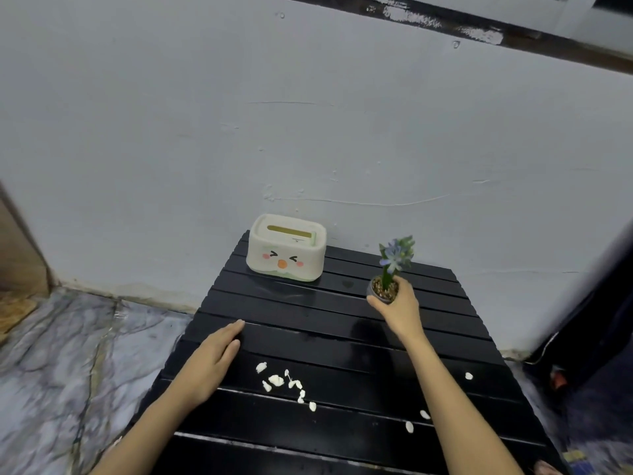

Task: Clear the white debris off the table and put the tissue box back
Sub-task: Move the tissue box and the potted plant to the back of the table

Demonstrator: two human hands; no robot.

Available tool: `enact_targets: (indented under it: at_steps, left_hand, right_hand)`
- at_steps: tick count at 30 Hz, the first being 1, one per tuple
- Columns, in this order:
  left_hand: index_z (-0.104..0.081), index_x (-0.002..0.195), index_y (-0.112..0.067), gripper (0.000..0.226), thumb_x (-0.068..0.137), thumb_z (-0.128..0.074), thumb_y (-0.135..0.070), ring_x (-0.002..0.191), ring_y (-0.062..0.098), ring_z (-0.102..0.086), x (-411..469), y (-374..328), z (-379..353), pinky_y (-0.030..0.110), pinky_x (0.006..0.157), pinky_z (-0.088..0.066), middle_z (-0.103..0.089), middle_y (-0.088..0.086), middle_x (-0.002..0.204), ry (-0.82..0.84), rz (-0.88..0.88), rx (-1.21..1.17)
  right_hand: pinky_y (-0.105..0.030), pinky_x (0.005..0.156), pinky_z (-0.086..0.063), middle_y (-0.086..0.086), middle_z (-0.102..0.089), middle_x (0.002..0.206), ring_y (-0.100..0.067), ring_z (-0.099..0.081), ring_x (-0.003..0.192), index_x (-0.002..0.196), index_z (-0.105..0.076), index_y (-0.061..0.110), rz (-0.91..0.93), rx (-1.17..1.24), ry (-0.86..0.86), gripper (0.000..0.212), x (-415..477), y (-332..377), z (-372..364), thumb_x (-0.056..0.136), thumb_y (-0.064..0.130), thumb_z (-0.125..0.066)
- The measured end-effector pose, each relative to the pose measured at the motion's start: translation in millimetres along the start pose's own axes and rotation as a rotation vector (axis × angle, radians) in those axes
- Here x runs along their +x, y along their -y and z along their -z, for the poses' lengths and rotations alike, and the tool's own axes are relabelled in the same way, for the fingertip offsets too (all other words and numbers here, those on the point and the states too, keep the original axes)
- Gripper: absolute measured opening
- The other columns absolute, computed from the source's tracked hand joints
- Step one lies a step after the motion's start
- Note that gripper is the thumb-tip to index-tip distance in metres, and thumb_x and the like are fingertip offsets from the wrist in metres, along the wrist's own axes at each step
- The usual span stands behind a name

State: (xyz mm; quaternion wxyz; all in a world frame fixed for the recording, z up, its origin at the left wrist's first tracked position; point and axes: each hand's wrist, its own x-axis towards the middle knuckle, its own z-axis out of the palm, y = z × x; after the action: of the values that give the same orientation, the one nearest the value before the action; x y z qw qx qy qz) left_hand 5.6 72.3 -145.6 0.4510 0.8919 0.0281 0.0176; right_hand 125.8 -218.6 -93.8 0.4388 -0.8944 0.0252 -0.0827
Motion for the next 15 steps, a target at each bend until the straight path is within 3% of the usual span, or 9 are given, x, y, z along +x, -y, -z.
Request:
enact_targets:
  at_steps: [5, 10, 15]
  left_hand:
    - [-0.032, 0.135, -0.028, 0.043, 0.093, -0.037, -0.024, 0.129, -0.002, -0.022, 1.5, 6.2, -2.4, 0.022, 0.112, -0.016, -0.035, -0.008, 0.144, -0.004, -0.046, 0.039]
    - [-0.023, 0.127, -0.041, 0.041, 0.093, -0.037, -0.026, 0.129, -0.006, -0.018, 4.2, 8.6, -1.7, 0.016, 0.11, -0.012, -0.026, -0.022, 0.134, 0.003, -0.083, 0.057]
    - [-0.026, 0.135, -0.033, 0.044, 0.093, -0.036, -0.028, 0.131, -0.006, -0.017, 6.2, 10.1, -3.0, 0.016, 0.109, -0.012, -0.025, -0.024, 0.134, -0.013, -0.083, 0.08]
  right_hand:
    - [-0.022, 0.083, -0.034, -0.017, -0.05, 0.127, -0.025, -0.051, 0.112, 0.123, -0.046, 0.005, 0.023, 0.02, 0.045, 0.055, 46.8, 21.1, -33.7, 0.076, 0.017, -0.072]
    - [-0.025, 0.083, -0.035, -0.018, -0.05, 0.126, -0.029, -0.051, 0.113, 0.123, -0.045, 0.003, -0.035, 0.013, 0.101, 0.056, 72.7, 17.4, -67.4, 0.076, 0.017, -0.072]
    - [-0.031, 0.1, -0.036, -0.017, -0.04, 0.139, -0.028, -0.045, 0.123, 0.136, -0.032, 0.004, -0.06, 0.039, 0.125, 0.07, 79.3, 7.2, -82.1, 0.078, 0.018, -0.07]
